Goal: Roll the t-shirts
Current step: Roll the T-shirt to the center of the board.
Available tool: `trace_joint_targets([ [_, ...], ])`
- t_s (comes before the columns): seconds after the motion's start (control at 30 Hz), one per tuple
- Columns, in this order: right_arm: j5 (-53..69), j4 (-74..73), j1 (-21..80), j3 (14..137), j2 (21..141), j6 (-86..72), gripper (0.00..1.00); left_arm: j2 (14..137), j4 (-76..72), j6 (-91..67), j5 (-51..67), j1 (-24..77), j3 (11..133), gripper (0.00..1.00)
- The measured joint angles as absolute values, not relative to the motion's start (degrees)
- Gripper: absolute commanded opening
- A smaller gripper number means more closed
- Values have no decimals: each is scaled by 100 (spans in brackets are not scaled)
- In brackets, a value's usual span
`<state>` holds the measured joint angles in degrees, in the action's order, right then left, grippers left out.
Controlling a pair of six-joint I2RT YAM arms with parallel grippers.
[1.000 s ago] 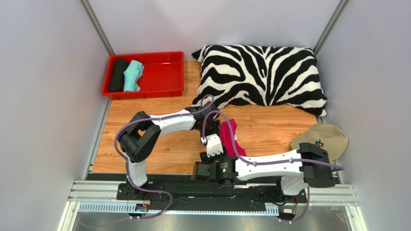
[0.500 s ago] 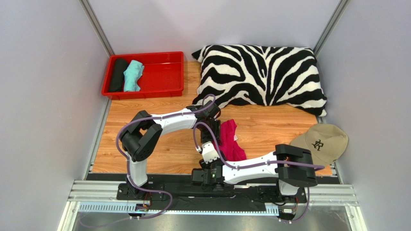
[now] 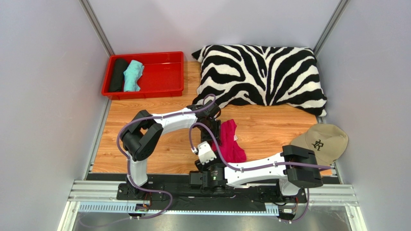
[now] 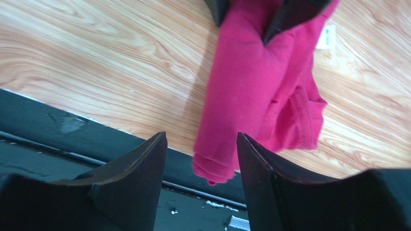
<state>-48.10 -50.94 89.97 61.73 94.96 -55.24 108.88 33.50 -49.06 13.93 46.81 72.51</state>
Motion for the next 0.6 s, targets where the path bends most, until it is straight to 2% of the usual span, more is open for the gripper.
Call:
trace_joint_targets([
  [0.3, -4678, -4342, 8877, 5885, 9642, -5275, 60, 10932, 3363, -4856, 1441, 4681, 7284, 56],
  [0.6, -4751, -4908, 8768, 6082, 10322, -5935, 59, 10993, 3389, -4847, 1452, 4681, 7347, 57],
])
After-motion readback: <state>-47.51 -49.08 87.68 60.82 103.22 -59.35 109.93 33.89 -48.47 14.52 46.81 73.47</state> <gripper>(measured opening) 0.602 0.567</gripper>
